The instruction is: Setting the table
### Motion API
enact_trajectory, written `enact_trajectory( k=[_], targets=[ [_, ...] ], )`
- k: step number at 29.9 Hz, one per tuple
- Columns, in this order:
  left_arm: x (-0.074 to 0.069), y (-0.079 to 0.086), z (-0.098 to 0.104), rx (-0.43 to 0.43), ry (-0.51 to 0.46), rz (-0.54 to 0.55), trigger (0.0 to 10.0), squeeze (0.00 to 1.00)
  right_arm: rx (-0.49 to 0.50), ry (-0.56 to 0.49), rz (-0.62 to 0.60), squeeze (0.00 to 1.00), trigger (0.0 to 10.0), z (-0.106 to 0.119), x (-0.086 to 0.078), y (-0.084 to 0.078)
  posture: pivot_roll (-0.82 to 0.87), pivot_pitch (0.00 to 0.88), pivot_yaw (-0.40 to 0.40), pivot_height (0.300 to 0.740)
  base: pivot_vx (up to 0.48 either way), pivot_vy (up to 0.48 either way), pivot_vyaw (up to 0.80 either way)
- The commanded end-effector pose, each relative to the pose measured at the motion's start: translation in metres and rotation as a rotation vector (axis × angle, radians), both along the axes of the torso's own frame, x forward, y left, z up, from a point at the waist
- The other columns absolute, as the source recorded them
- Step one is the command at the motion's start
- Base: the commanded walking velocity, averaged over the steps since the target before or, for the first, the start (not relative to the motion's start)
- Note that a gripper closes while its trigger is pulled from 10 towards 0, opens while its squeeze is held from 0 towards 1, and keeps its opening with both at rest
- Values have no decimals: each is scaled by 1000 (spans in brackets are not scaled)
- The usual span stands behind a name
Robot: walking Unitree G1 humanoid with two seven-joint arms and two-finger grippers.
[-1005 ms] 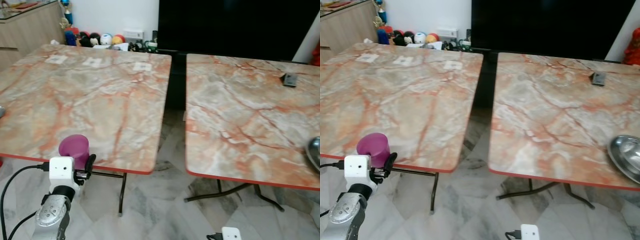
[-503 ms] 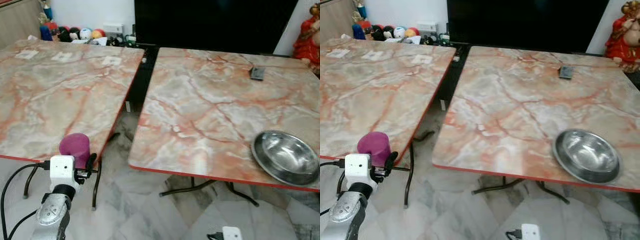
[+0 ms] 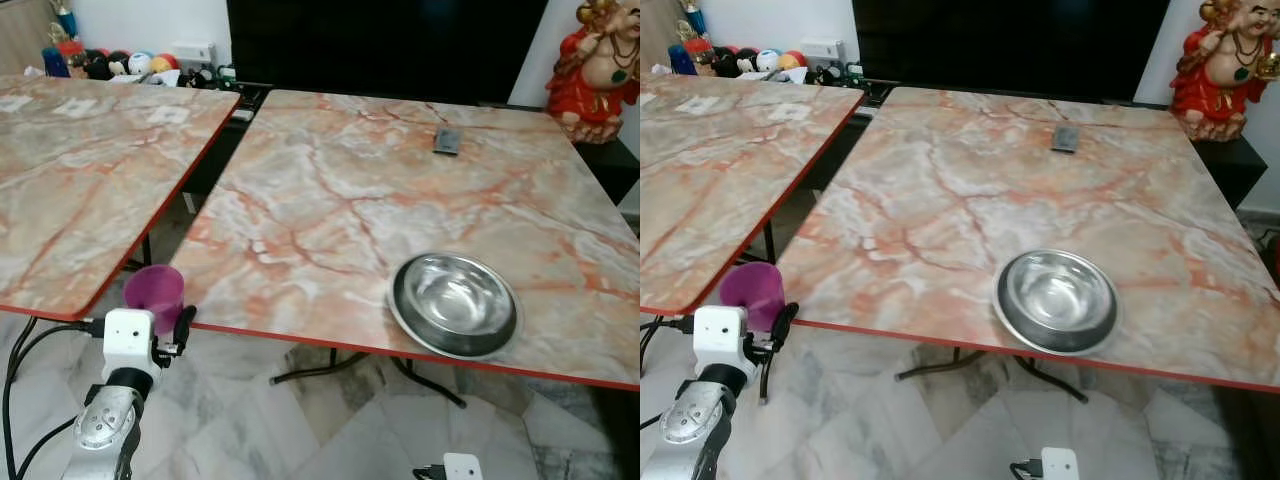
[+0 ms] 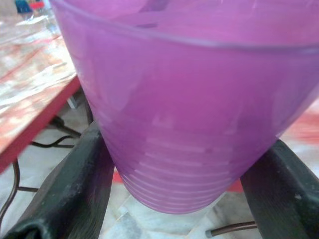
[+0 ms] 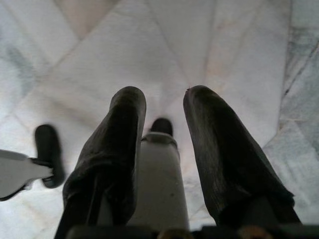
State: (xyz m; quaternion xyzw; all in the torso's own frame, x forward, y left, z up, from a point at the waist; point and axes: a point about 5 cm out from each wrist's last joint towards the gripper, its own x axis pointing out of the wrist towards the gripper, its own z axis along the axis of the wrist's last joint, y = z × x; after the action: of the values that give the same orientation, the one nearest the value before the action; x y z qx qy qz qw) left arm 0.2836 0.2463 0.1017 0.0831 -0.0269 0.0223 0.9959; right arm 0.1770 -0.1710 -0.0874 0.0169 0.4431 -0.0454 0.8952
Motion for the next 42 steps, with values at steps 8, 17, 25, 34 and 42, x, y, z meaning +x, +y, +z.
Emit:
enact_trajectory(
  k=[8,17,25,34,42],
  targets=[
    [0,-9,-2,-10,9,-38,10000,0,-17,16,-13,0,10000,-1,-4,-10,49,93,2,740,0,-59,0],
    [1,-12,0,-40,-2,-57,10000,0,-20,20,-12,0,10000,-1,-5,-10,49,94,-2,740,0,0,0],
    [1,-14,0,-53,0,-72,10000,0,-24,23,-10,0,10000,-2,-5,-11,48,93,-2,740,0,0,0],
    [1,-15,0,-58,0,-82,10000,0,-18,37,-26,0,10000,-3,-7,-12,51,90,-2,740,148,0,-328],
    [1,-15,0,-59,0,-82,10000,0,-17,27,-19,0,10000,-2,-6,-11,51,90,-2,740,280,0,0]
  ],
)
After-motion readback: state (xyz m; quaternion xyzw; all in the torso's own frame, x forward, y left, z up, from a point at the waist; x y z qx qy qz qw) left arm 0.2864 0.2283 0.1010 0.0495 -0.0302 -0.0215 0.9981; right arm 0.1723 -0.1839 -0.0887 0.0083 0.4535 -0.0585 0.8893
